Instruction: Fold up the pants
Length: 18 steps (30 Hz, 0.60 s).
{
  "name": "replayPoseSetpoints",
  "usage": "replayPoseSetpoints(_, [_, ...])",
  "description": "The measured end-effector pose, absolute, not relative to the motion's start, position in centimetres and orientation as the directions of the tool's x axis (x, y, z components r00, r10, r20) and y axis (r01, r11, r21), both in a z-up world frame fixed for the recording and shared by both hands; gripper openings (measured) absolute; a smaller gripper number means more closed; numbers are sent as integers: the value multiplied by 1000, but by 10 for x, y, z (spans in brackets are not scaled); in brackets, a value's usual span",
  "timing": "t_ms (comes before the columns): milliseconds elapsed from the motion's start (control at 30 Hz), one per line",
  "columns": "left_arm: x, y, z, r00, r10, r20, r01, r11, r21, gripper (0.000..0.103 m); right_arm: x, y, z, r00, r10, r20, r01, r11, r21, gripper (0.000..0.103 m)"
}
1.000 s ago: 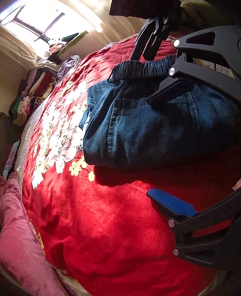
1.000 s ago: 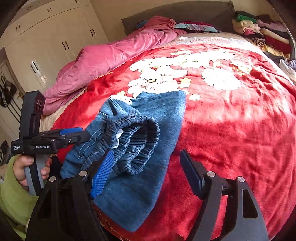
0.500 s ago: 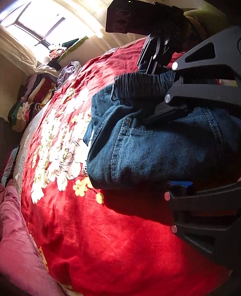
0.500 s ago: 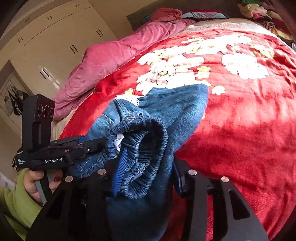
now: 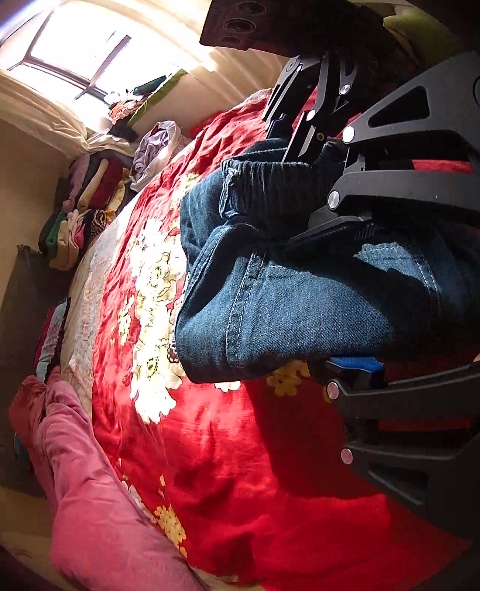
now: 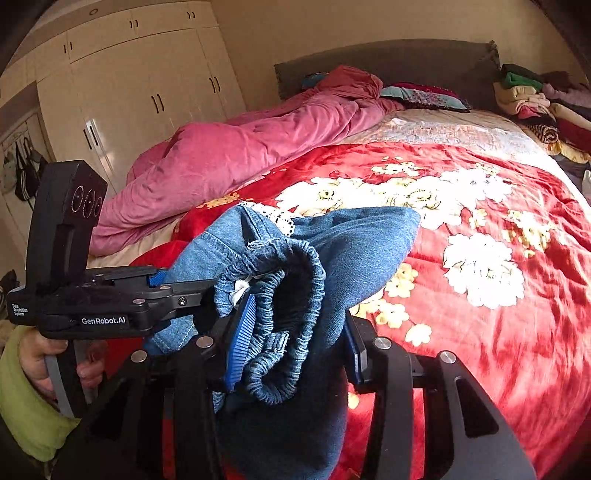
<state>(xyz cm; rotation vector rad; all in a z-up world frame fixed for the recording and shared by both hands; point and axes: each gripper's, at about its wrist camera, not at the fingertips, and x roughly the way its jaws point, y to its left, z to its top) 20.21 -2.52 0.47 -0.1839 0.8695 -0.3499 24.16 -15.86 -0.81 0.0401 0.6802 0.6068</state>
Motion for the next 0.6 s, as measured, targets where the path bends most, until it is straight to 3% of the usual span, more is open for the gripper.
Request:
replayPoseSetpoints(167, [216, -23, -17, 566, -354, -744, 195, 935, -297, 40, 262, -162, -30, 599, 500, -626, -469, 852, 233, 41])
replayPoseSetpoints(267, [216, -20, -28, 552, -339, -762, 183, 941, -286, 48, 267, -169, -46, 586, 478, -655, -424, 869, 255, 43])
replayPoseSetpoints(333, [216, -18, -34, 543, -330, -772, 177, 944, -279, 56, 267, -173, -54, 581, 465, -668, -398, 878, 266, 46])
replayPoseSetpoints(433, [218, -15, -42, 531, -330, -780, 166, 944, -286, 62, 269, -179, -63, 577, 433, -692, -350, 897, 270, 63])
replayPoseSetpoints(600, [218, -13, -48, 529, -330, -782, 159, 943, -291, 64, 269, -178, -67, 574, 413, -707, -336, 906, 257, 64])
